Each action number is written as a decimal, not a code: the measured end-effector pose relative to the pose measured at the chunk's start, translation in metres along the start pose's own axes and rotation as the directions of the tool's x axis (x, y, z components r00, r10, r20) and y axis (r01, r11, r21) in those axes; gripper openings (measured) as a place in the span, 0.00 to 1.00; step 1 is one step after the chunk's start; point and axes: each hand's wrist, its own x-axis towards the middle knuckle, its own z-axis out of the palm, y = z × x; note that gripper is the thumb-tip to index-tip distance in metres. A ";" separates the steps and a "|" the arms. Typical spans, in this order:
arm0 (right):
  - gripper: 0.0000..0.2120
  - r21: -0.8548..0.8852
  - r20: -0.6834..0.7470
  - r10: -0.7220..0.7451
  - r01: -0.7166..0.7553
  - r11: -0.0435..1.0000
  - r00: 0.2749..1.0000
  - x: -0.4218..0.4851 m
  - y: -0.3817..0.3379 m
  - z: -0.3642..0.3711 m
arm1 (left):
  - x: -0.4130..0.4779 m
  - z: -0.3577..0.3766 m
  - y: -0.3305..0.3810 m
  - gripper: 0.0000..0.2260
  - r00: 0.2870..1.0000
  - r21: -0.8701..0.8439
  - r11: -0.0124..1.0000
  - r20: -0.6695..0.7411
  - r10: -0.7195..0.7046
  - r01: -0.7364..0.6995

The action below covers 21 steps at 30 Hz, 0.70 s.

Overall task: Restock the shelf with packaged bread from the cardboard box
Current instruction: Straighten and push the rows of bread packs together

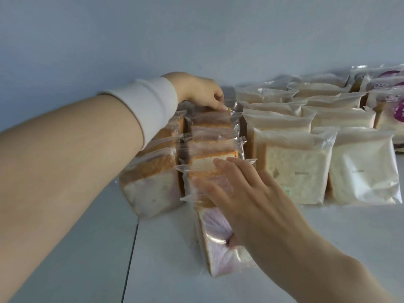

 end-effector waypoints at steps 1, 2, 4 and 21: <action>0.31 0.007 -0.015 0.005 -0.004 1.000 1.000 0.004 0.001 -0.002 | -0.001 -0.001 -0.002 0.15 0.999 -0.023 1.000 -0.036 0.014 -0.015; 0.30 0.013 -0.012 0.008 -0.008 1.000 1.000 0.009 0.001 -0.003 | 0.000 -0.001 -0.005 0.15 0.997 -0.041 0.999 -0.076 0.017 -0.021; 0.35 0.019 -0.012 -0.024 0.024 1.000 1.000 0.016 0.005 0.002 | 0.000 0.000 -0.009 0.16 0.988 -0.034 0.999 -0.157 0.004 -0.010; 0.44 -0.014 -0.291 0.127 -0.137 0.991 0.948 0.028 0.003 0.024 | -0.149 0.024 -0.013 0.42 0.937 -0.195 0.973 -0.345 0.049 -0.123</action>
